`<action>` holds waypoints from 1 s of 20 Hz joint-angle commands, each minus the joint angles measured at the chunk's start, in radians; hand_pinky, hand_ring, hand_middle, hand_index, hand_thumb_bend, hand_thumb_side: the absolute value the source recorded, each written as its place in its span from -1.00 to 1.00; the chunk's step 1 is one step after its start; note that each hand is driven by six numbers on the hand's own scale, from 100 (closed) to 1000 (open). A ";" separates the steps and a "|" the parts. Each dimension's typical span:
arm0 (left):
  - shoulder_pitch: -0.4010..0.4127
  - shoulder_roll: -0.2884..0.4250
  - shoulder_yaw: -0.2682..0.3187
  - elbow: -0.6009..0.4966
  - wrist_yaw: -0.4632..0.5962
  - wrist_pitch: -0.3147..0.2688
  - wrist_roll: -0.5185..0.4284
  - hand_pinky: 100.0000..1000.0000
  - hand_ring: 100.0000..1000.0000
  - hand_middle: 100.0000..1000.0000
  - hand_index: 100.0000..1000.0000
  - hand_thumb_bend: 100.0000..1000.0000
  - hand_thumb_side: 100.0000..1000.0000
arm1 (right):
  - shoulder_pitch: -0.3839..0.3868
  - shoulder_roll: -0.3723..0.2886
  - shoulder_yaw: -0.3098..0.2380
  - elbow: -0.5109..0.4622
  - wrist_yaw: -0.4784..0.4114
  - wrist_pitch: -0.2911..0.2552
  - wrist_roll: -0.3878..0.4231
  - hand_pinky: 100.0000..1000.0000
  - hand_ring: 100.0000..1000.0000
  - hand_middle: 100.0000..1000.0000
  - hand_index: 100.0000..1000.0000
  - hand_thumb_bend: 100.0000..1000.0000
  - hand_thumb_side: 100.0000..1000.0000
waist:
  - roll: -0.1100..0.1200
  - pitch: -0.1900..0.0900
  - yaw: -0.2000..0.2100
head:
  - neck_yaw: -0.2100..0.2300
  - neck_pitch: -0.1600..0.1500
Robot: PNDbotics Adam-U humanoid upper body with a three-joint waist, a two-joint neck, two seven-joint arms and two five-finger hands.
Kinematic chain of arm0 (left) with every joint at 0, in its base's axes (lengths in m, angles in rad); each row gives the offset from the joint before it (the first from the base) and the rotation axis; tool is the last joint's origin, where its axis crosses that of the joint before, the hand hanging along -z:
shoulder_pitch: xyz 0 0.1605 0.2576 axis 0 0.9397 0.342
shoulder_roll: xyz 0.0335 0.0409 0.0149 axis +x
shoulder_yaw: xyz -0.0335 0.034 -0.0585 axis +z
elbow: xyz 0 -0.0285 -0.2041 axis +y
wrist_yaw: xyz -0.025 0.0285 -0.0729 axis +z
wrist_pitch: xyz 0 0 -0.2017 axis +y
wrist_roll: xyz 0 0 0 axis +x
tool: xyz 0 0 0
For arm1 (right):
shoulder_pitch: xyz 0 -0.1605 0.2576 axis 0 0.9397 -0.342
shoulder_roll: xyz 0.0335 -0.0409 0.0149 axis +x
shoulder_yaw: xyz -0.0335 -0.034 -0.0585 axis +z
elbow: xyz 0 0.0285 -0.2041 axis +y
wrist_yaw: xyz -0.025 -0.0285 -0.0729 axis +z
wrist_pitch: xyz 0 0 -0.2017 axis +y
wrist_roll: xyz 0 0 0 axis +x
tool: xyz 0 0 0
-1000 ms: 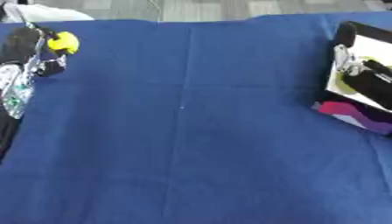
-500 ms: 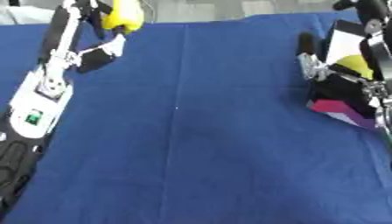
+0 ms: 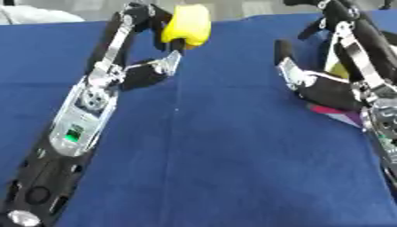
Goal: Pick up the objects with one hand, pass them to the other hand, and then place them into the box on the other side of the table.
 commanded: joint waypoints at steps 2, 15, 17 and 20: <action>-0.028 -0.019 -0.019 -0.025 0.028 -0.012 -0.033 -0.02 -0.47 -0.65 -0.36 -1.00 -0.92 | -0.021 -0.021 0.006 -0.021 -0.046 0.037 0.013 0.05 0.94 0.61 1.00 -1.00 0.29 | -0.016 -0.032 0.003 | -0.011 -0.002; -0.065 -0.063 -0.046 -0.020 0.037 -0.027 -0.068 -0.02 -0.47 -0.64 -0.36 -1.00 -0.93 | -0.026 -0.033 0.036 -0.021 -0.085 0.111 0.049 -0.01 0.93 0.57 1.00 -1.00 0.47 | -0.023 -0.035 0.010 | -0.039 -0.002; -0.068 -0.067 -0.048 -0.016 0.035 -0.027 -0.069 -0.02 -0.47 -0.64 -0.36 -1.00 -0.93 | -0.027 -0.035 0.042 -0.021 -0.091 0.117 0.055 -0.01 0.93 0.57 1.00 -1.00 0.49 | -0.024 -0.035 0.011 | -0.045 -0.002; -0.072 -0.071 -0.051 -0.010 0.028 -0.027 -0.068 -0.02 -0.47 -0.65 -0.36 -1.00 -0.93 | -0.028 -0.037 0.049 -0.021 -0.102 0.120 0.066 -0.02 0.94 0.56 1.00 -1.00 0.52 | -0.025 -0.034 0.011 | -0.050 -0.002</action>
